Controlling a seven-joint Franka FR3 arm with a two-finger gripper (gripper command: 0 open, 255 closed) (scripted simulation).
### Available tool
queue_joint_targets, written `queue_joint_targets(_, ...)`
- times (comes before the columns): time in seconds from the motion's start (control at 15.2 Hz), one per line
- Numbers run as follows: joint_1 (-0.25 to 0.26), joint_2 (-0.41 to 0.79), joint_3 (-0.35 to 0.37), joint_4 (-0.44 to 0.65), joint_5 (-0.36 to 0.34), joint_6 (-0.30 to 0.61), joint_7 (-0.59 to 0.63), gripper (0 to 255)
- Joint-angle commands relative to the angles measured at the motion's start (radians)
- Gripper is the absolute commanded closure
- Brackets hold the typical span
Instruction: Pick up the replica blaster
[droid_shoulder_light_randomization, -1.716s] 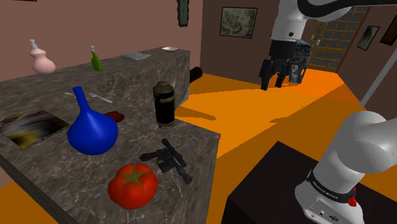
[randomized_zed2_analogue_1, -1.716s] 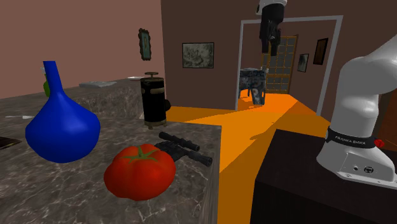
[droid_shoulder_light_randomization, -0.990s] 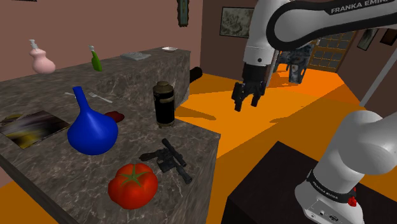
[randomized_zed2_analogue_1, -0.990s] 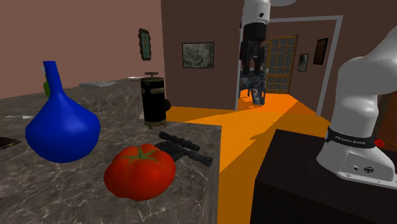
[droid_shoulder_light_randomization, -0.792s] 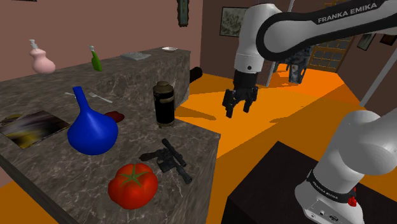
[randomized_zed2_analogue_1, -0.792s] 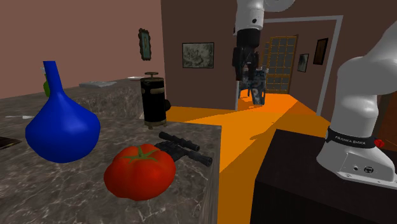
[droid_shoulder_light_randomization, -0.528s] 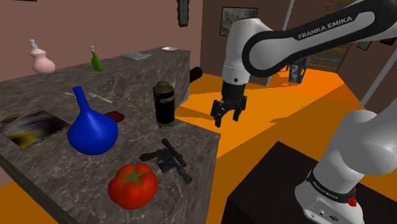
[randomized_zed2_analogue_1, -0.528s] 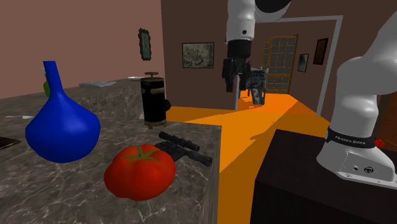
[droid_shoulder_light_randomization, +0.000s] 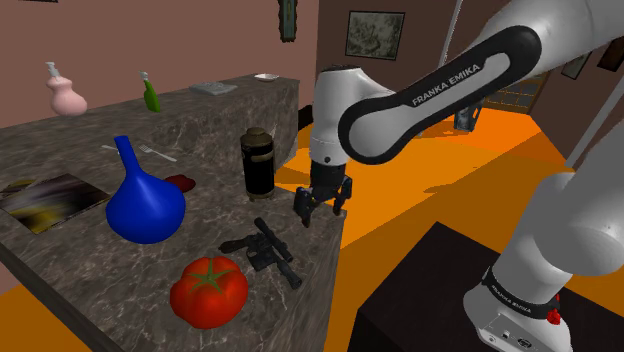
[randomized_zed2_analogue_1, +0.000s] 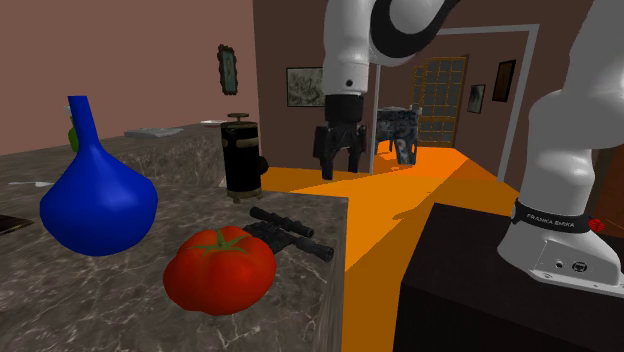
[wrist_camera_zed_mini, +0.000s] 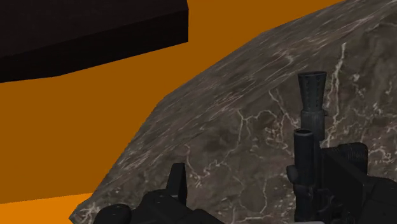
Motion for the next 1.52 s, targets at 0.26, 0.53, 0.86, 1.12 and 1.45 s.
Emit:
queue_joint_targets(0.26,0.02,0.251,0.061,0.124,-0.144,0.125,0.174,0)
queue_joint_targets(0.53,0.057,0.384,0.055,0.201,-0.242,0.171,0.269,0)
queue_joint_targets(0.86,0.069,0.439,0.039,0.19,-0.279,0.231,0.293,0)
queue_joint_targets(1.12,0.074,0.456,0.033,0.188,-0.291,0.249,0.3,0)
queue_joint_targets(1.45,0.074,0.457,0.033,0.188,-0.292,0.25,0.301,255)
